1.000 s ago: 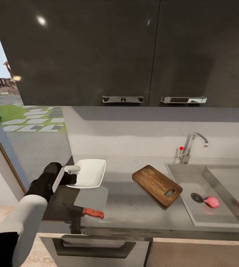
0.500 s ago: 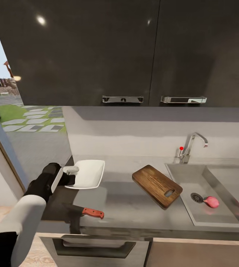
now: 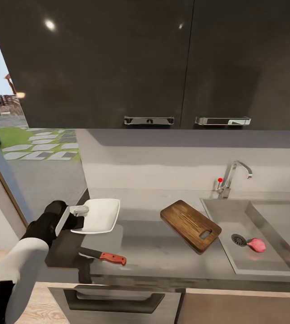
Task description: In the kitchen, take the Vidalia onion out of the sink, dice it on the chopping board with the paring knife, put the diced onion into the bowl on the countertop, then place both the paring knife and the chopping board into the sink.
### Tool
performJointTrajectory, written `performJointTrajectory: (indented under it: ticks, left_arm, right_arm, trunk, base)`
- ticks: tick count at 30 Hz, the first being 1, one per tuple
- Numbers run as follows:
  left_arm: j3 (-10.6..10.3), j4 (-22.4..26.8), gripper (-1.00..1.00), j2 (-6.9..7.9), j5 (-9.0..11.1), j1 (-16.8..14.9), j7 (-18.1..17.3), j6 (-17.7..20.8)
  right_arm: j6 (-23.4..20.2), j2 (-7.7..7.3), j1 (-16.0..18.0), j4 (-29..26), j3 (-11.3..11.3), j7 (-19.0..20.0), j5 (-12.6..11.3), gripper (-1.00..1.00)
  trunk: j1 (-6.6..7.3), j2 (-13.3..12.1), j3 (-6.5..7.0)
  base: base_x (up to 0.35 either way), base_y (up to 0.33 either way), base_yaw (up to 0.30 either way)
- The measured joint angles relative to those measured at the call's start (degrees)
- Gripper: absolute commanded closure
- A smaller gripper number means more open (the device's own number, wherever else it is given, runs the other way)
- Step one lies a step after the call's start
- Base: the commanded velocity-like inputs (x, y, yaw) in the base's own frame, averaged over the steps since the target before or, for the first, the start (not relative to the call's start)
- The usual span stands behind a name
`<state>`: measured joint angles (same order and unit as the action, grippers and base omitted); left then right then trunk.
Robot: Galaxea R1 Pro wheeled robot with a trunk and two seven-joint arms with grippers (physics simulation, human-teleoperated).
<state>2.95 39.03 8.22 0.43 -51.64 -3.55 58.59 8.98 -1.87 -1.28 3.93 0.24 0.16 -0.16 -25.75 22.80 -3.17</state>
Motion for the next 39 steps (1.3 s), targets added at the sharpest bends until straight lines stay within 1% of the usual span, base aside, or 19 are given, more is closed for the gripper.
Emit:
performJointTrajectory:
  ticks: [17, 18, 20, 25, 39]
  left_arm:
    - [0.2, -0.1, 1.0, 0.27, -0.1, 0.0, 0.0, 0.0]
    - [0.4, -0.1, 1.0, 0.57, -0.2, 0.0, 0.0, 0.0]
    - [0.8, -0.1, 1.0, 0.71, 0.0, 0.0, 0.0, 0.0]
    - [1.7, -0.1, 1.0, 0.76, -0.1, 0.0, 0.0, 0.0]
    - [1.8, -0.6, 1.0, 0.79, 0.0, 0.0, 0.0, -0.1]
  right_arm:
    - [0.0, 0.02, 0.0, 0.0, 0.0, 0.0, 0.0, -1.0]
    - [0.0, 0.01, 0.0, 0.0, 0.0, 0.0, 0.0, -1.0]
    - [0.0, 0.02, 0.0, 0.0, 0.0, 0.0, 0.0, -1.0]
    - [0.0, 0.02, 0.0, 0.0, 0.0, 0.0, 0.0, -1.0]
    - [0.0, 0.0, 0.0, 0.0, 0.0, 0.0, 0.0, -1.0]
  trunk:
    - [0.0, 0.0, 0.0]
    - [0.0, 0.0, 0.0]
    - [0.0, 0.0, 0.0]
    - [0.0, 0.0, 0.0]
    - [0.0, 0.0, 0.0]
  base:
    - [0.0, 0.0, 0.0]
    - [0.0, 0.0, 0.0]
    - [0.0, 0.0, 0.0]
    - [0.0, 0.0, 0.0]
    - [0.0, 0.0, 0.0]
